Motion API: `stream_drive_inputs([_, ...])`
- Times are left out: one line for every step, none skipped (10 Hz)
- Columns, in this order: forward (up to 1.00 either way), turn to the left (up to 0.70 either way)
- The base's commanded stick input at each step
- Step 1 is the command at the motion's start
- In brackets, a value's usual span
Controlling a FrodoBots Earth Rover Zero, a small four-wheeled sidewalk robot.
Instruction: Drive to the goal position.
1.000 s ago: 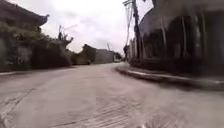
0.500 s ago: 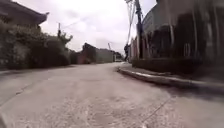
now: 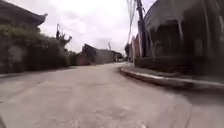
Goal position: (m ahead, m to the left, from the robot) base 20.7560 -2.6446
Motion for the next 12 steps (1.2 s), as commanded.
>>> stream_drive_inputs([1.00, 0.00])
stream_drive_inputs([1.00, 0.00])
stream_drive_inputs([1.00, 0.00])
stream_drive_inputs([1.00, 0.00])
stream_drive_inputs([1.00, 0.00])
stream_drive_inputs([1.00, 0.00])
stream_drive_inputs([1.00, 0.00])
stream_drive_inputs([1.00, 0.01])
stream_drive_inputs([1.00, 0.02])
stream_drive_inputs([1.00, 0.02])
stream_drive_inputs([1.00, 0.02])
stream_drive_inputs([1.00, 0.02])
